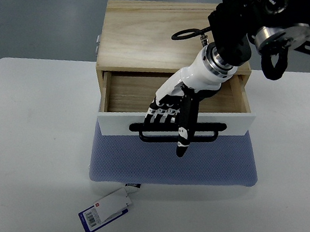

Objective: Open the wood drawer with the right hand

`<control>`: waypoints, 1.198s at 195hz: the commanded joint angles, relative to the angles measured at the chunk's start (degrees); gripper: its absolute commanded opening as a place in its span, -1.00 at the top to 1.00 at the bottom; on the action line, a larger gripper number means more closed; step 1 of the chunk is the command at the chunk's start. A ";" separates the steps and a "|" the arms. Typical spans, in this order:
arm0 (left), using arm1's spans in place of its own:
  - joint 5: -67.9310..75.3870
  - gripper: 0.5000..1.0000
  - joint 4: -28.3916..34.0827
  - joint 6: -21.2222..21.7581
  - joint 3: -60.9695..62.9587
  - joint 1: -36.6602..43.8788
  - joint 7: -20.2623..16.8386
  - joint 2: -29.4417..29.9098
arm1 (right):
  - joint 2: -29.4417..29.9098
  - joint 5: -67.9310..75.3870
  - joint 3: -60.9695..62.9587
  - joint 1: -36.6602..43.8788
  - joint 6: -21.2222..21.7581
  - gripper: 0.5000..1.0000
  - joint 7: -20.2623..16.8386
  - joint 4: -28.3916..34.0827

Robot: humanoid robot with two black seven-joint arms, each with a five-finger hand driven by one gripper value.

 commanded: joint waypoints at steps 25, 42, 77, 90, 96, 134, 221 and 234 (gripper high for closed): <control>-0.01 -1.00 0.00 -0.01 0.00 0.00 0.00 0.00 | -3.12 1.57 5.94 3.31 -0.01 -0.78 0.09 -2.29; 0.08 -1.00 -0.09 -0.01 0.09 0.00 0.00 0.00 | -5.49 2.80 9.63 3.05 -0.01 -0.78 0.71 -5.36; 0.08 -1.00 -0.35 -0.01 0.18 0.00 0.00 0.00 | -9.80 4.03 16.75 -1.08 -2.49 -0.78 6.86 -10.90; 0.17 -1.00 -0.53 -0.01 0.27 0.00 0.00 0.00 | -12.52 4.03 23.70 -6.62 -5.74 -0.78 12.49 -15.56; 0.08 -1.00 -0.53 -0.01 0.27 0.00 0.00 0.00 | -13.14 4.03 25.72 -8.64 -6.71 -0.78 13.72 -17.05; 0.08 -1.00 -0.18 -0.01 0.27 0.00 0.00 0.00 | -14.98 4.12 43.02 -22.87 -12.42 -0.78 22.24 -28.91; 0.17 -1.00 -0.71 -0.01 0.44 0.00 0.00 0.00 | -3.56 4.12 77.22 -42.57 -21.74 -0.78 31.56 -51.07; 0.17 -1.00 -0.71 -0.01 0.35 0.00 0.00 0.00 | -0.92 4.12 80.56 -45.11 -21.56 -0.78 31.73 -55.28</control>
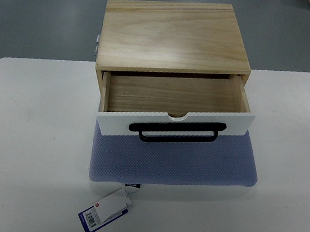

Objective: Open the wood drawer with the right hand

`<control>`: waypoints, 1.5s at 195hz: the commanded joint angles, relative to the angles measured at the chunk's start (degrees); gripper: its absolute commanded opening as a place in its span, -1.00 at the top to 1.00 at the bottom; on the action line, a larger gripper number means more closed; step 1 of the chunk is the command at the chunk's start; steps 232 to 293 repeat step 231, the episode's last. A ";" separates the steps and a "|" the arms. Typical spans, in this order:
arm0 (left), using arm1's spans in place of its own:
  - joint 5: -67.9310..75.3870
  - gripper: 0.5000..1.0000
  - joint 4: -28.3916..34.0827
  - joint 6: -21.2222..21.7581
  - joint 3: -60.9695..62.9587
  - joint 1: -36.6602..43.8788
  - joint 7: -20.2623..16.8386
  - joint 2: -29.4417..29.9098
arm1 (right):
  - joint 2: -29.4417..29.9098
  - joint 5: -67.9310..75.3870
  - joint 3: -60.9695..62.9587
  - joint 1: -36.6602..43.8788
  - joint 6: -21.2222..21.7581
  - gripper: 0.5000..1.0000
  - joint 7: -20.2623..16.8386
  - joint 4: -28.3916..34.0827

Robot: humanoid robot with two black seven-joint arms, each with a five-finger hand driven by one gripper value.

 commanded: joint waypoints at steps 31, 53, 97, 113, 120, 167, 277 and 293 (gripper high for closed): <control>0.01 -1.00 -0.09 0.00 -0.08 -0.01 0.02 0.00 | 8.30 -0.01 9.55 -10.94 0.54 -0.78 4.09 -10.28; 0.01 -1.00 -0.09 0.00 -0.16 -0.01 0.02 0.00 | 11.30 -0.01 12.10 -15.78 0.80 -0.78 6.29 -10.72; 0.01 -1.00 0.09 0.00 -0.08 0.07 0.02 0.00 | 15.51 -0.10 12.80 -22.28 6.07 -0.78 6.91 -10.63; 0.01 -1.00 0.00 0.00 -0.08 0.07 0.02 0.00 | 16.92 -0.01 12.80 -23.34 7.39 -0.78 7.17 -10.63; 0.01 -1.00 0.00 0.00 -0.08 0.07 0.02 0.00 | 17.18 -0.01 12.80 -23.51 7.57 -0.78 7.26 -10.63; 0.01 -1.00 0.00 0.00 -0.08 0.07 0.02 0.00 | 18.06 -0.10 12.80 -24.22 7.48 -0.78 10.07 -10.72; 0.01 -1.00 0.26 0.00 -0.08 0.07 0.02 0.00 | 19.21 -0.10 15.09 -24.65 7.39 -0.78 11.30 -10.80; 0.01 -1.00 0.26 0.00 -0.08 0.07 0.02 0.00 | 19.21 -0.10 15.09 -24.65 7.39 -0.78 11.30 -10.80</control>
